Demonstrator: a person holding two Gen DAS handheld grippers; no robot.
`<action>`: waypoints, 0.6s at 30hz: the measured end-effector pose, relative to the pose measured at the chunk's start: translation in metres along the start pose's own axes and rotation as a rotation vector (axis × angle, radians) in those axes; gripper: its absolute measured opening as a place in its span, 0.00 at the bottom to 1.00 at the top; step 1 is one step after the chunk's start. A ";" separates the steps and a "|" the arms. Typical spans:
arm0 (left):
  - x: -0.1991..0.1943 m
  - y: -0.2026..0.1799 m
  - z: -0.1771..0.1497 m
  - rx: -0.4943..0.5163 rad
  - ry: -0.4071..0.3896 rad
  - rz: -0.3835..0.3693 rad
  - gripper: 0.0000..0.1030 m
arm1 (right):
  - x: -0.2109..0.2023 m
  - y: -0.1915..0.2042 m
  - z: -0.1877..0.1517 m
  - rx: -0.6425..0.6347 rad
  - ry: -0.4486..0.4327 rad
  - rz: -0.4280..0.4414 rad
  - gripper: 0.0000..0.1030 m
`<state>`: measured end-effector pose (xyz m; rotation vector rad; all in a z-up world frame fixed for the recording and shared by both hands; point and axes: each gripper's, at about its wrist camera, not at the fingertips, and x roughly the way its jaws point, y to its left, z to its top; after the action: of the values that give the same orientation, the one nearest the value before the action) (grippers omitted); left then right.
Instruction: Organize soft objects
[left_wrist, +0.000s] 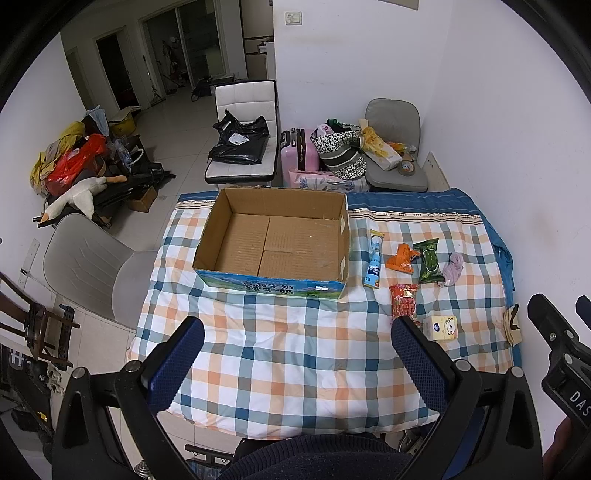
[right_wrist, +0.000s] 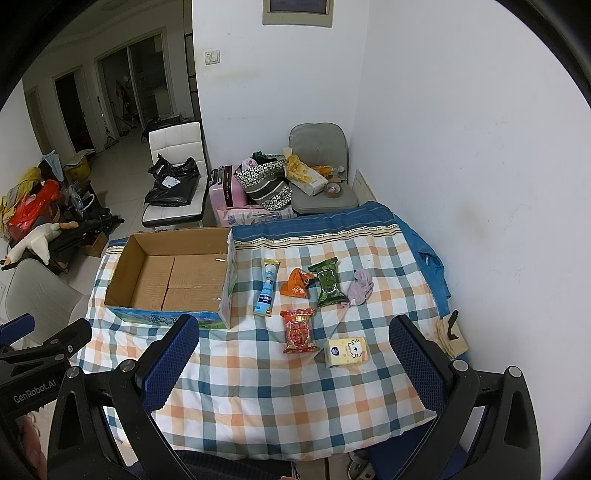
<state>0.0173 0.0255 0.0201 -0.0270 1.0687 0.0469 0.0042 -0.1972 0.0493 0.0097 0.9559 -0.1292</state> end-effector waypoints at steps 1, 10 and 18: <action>0.000 0.000 -0.001 0.000 0.000 0.002 1.00 | 0.000 0.001 0.000 0.000 -0.001 -0.001 1.00; 0.000 0.000 -0.001 0.000 -0.001 0.001 1.00 | 0.000 0.001 0.000 0.000 0.000 0.000 1.00; 0.001 0.000 -0.001 0.005 -0.006 0.002 1.00 | 0.006 -0.004 0.006 0.023 0.013 0.029 1.00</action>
<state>0.0166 0.0251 0.0188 -0.0206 1.0631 0.0463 0.0123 -0.2021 0.0477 0.0459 0.9672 -0.1139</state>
